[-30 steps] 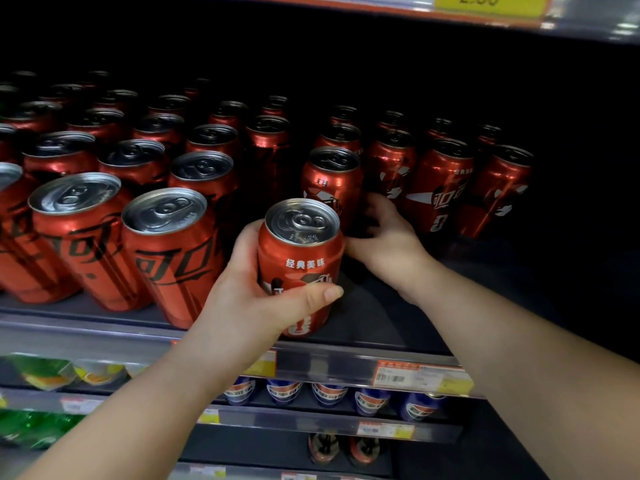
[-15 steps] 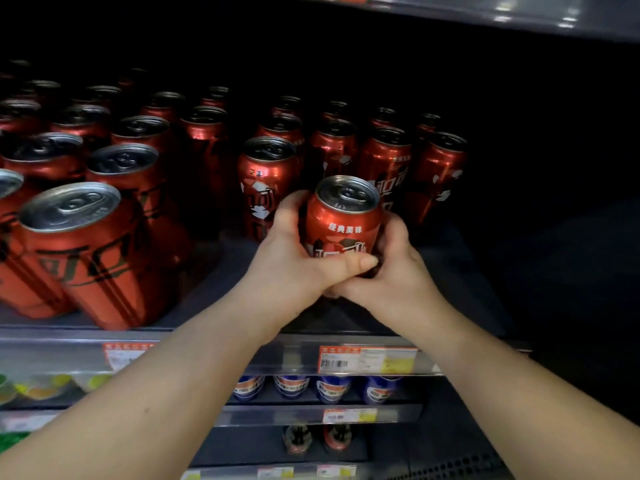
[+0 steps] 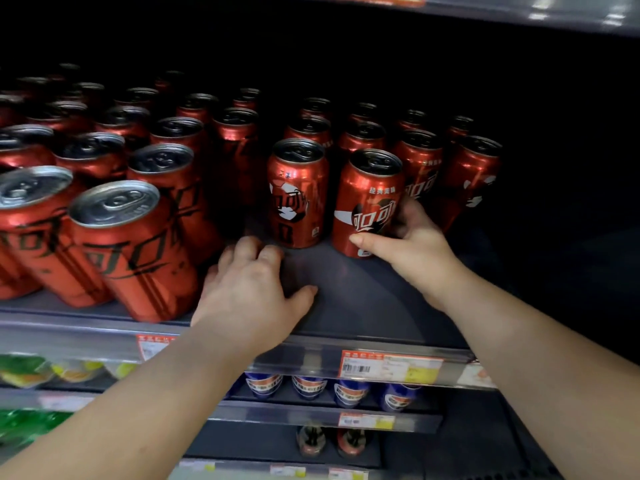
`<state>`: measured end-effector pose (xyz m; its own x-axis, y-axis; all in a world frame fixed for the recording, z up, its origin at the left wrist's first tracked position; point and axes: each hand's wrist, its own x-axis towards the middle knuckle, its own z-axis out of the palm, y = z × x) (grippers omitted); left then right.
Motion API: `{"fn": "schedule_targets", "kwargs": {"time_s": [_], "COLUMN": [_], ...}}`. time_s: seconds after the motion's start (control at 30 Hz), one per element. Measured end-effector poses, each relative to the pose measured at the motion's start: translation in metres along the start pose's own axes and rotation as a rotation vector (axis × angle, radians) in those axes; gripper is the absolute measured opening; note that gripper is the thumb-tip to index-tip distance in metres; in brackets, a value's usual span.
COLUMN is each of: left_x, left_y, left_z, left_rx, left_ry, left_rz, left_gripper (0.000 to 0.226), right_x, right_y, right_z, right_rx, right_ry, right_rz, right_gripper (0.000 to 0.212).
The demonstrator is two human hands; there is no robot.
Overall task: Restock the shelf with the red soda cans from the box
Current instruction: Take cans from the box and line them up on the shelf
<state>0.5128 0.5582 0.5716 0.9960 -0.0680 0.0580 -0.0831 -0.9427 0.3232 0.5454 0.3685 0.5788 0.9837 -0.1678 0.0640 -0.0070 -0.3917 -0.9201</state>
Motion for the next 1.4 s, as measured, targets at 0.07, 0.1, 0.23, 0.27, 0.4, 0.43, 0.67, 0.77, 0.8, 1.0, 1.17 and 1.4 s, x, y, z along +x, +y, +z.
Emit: {"fn": "schedule_targets", "kwargs": {"time_s": [0.07, 0.1, 0.23, 0.27, 0.4, 0.43, 0.67, 0.77, 0.8, 1.0, 1.17, 1.4], "left_x": [0.000, 0.000, 0.001, 0.002, 0.002, 0.002, 0.001, 0.002, 0.002, 0.002, 0.003, 0.000], "left_y": [0.000, 0.000, 0.000, -0.001, -0.002, -0.002, -0.001, -0.002, -0.002, -0.003, -0.004, -0.006], "left_z": [0.000, -0.001, 0.000, 0.001, 0.002, 0.002, 0.000, 0.000, 0.000, 0.001, 0.003, -0.001], "left_rx": [0.002, 0.001, 0.002, 0.002, 0.008, 0.008, 0.016, 0.019, 0.021, 0.023, 0.022, -0.014], "left_ry": [-0.007, -0.009, -0.016, -0.019, -0.013, -0.011, -0.020, -0.023, -0.025, -0.019, -0.019, 0.057], "left_rz": [0.004, 0.005, 0.006, 0.006, 0.024, 0.027, 0.041, 0.048, 0.048, 0.056, 0.062, 0.070], "left_gripper": [0.064, 0.064, 0.065, 0.065, 0.063, 0.063, 0.061, 0.061, 0.061, 0.060, 0.059, 0.053], "right_x": [0.001, 0.002, 0.006, 0.006, 0.006, 0.007, 0.009, 0.008, 0.008, 0.004, -0.004, -0.043], "right_y": [-0.001, -0.001, -0.002, -0.003, -0.006, -0.006, -0.004, -0.004, -0.005, -0.004, -0.006, -0.016], "right_z": [0.001, 0.001, 0.002, 0.001, -0.004, -0.004, -0.004, -0.004, -0.004, 0.000, -0.001, -0.014], "right_rx": [0.003, -0.002, -0.005, 0.001, 0.023, 0.011, -0.022, -0.020, -0.013, 0.009, 0.038, -0.492], "right_ry": [-0.001, 0.002, -0.002, -0.020, -0.124, -0.138, -0.125, -0.119, -0.116, -0.102, -0.053, 0.131], "right_rz": [-0.012, -0.019, -0.006, -0.006, -0.016, -0.014, -0.008, 0.004, 0.006, -0.007, 0.006, -0.139], "right_gripper": [0.070, 0.069, 0.072, 0.071, 0.064, 0.064, 0.065, 0.066, 0.065, 0.061, 0.072, 0.061]}}
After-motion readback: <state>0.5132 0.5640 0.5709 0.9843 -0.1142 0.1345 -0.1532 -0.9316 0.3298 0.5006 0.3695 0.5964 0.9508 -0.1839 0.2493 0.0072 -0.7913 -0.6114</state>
